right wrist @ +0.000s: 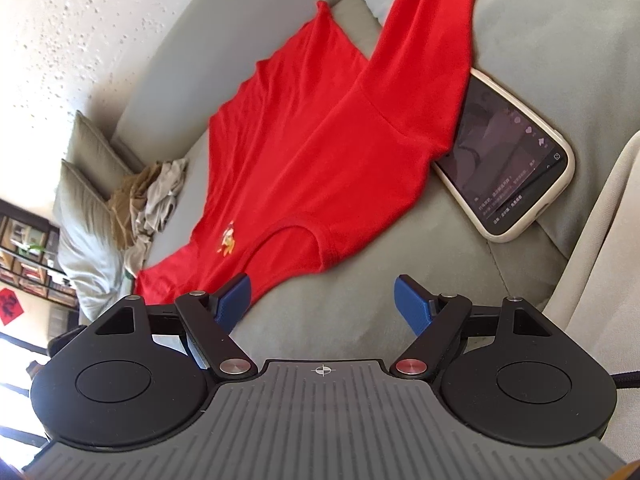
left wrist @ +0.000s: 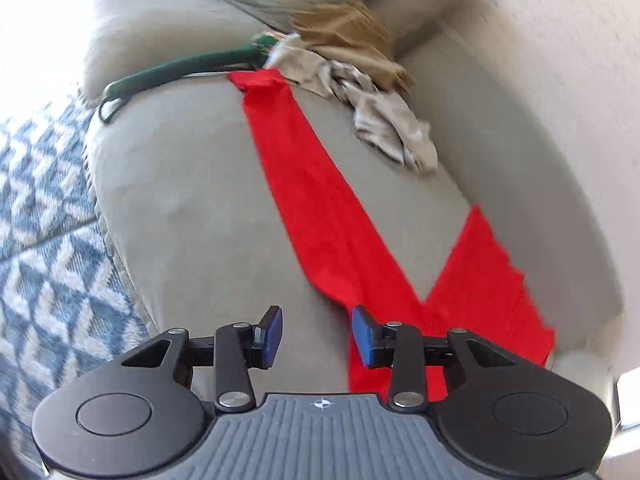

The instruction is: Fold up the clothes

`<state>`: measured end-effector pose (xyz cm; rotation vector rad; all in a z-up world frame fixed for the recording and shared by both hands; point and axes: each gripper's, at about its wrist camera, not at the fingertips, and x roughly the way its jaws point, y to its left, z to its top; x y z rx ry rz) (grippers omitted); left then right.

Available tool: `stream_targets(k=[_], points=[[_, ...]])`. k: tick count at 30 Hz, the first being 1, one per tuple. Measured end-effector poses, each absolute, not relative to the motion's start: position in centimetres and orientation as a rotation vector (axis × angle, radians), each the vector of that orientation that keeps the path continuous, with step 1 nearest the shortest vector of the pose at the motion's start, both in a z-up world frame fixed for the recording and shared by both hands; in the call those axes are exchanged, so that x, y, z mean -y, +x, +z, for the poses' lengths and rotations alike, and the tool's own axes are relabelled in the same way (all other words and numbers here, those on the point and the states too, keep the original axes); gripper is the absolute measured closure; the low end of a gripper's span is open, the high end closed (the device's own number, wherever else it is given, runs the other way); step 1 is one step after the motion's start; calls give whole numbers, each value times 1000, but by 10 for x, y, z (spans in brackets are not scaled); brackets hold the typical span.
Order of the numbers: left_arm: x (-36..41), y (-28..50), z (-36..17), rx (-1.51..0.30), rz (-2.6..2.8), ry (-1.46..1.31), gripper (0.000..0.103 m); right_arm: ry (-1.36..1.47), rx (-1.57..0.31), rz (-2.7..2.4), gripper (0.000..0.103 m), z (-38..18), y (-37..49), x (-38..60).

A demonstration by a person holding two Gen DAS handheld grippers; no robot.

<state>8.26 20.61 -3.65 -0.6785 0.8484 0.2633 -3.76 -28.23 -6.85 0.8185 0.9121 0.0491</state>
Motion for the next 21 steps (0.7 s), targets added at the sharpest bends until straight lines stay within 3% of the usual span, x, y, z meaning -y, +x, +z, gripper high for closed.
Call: stream_targets(k=[7,8,9,10,11,15,19,21], points=[[-132,61,-75,-961,138,-492,45,889,-879,-37,24,-71,-37,303],[-125,60,-82,-967,143,-482,45,911,-886,-11,29,-76,-34,303],[-118,58,-88,-973,146,-474,45,932,-893,16,48,-81,-32,304],[-115,55,-93,-981,140,-501,45,954,-900,42,60,-87,-29,305],[-111,49,-95,-982,134,-513,45,975,-907,69,61,-92,-26,306],[-84,29,-91,-940,62,-328,46,835,-901,80,60,-94,-16,289],[-48,6,-81,-853,-66,-103,45,644,-847,130,35,-81,-12,269],[-27,-1,-82,-776,-100,48,44,553,-815,158,34,-74,-10,259]])
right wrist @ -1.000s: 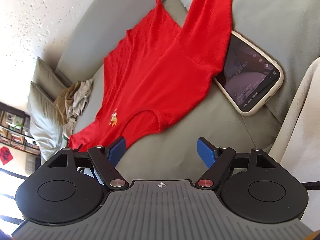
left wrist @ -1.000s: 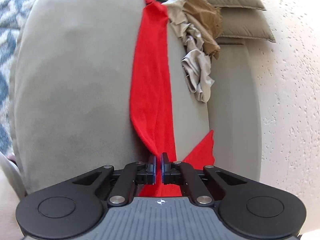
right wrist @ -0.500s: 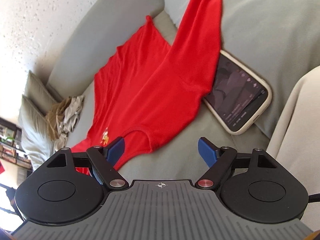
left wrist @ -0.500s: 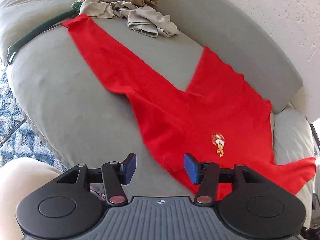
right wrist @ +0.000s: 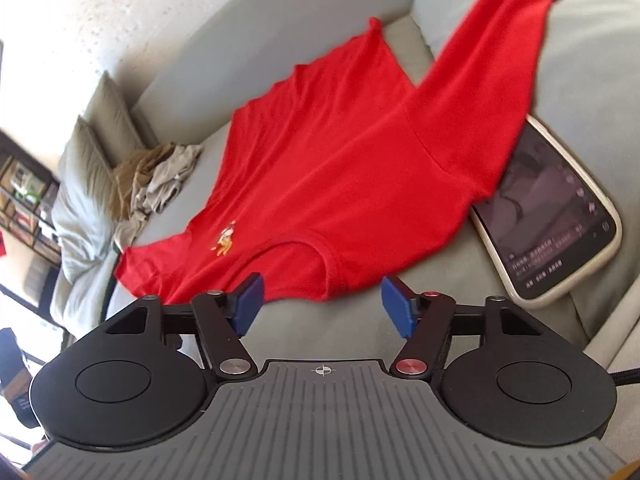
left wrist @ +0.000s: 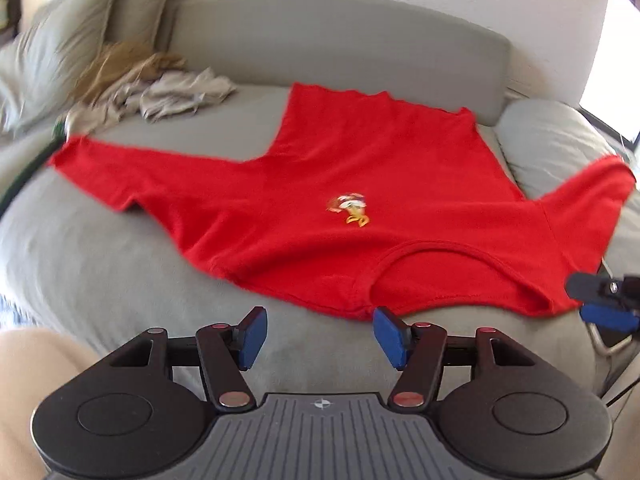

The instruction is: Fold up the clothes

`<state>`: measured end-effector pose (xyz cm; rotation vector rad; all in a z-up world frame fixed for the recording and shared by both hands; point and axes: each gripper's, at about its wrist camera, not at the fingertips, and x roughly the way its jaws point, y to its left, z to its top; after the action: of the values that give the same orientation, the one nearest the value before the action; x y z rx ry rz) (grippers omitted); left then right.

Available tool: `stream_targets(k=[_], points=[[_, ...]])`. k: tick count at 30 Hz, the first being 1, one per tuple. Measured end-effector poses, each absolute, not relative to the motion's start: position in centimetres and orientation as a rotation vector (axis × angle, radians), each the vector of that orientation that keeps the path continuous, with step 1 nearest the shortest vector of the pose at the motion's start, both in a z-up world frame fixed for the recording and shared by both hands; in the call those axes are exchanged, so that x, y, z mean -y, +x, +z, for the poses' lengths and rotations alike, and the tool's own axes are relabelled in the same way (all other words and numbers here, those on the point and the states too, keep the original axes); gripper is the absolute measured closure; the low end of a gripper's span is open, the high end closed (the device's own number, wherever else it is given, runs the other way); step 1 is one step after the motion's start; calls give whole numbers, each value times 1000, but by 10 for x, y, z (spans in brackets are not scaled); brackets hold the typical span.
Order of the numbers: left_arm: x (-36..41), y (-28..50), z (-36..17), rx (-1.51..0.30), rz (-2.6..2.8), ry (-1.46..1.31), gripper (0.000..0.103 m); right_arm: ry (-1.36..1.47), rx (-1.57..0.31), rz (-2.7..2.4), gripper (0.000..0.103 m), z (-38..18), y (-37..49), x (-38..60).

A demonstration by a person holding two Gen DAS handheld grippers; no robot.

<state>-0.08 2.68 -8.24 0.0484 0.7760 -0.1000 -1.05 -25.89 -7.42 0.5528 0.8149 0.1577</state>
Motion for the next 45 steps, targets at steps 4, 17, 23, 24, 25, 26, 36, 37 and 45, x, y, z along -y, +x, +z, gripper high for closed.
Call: stream_targets(k=[4,17,23,24,25,26,36,37,45], points=[[4,-1,-93,-672,-129,299,45,350,-790,185,34,-74,-5,236],[15,13,-96,-728,-197,327,97,52,-787,131,97,-86,-1,211],[15,5,-74,-737,-233,332,99,14,-737,139,98,-55,-19,207],[15,9,-82,-769,-235,336,98,16,-754,139,98,-55,-19,208],[16,13,-89,-798,-236,340,98,34,-791,145,97,-60,-16,209],[15,12,-94,-801,-237,343,98,43,-825,147,97,-66,-12,210],[-11,3,-65,-783,-222,178,60,111,-861,152,57,-55,-28,212],[-12,8,-63,-780,-214,163,58,114,-847,153,51,-50,-29,211],[-5,56,-63,-798,-120,132,53,87,-826,80,39,-44,14,204]])
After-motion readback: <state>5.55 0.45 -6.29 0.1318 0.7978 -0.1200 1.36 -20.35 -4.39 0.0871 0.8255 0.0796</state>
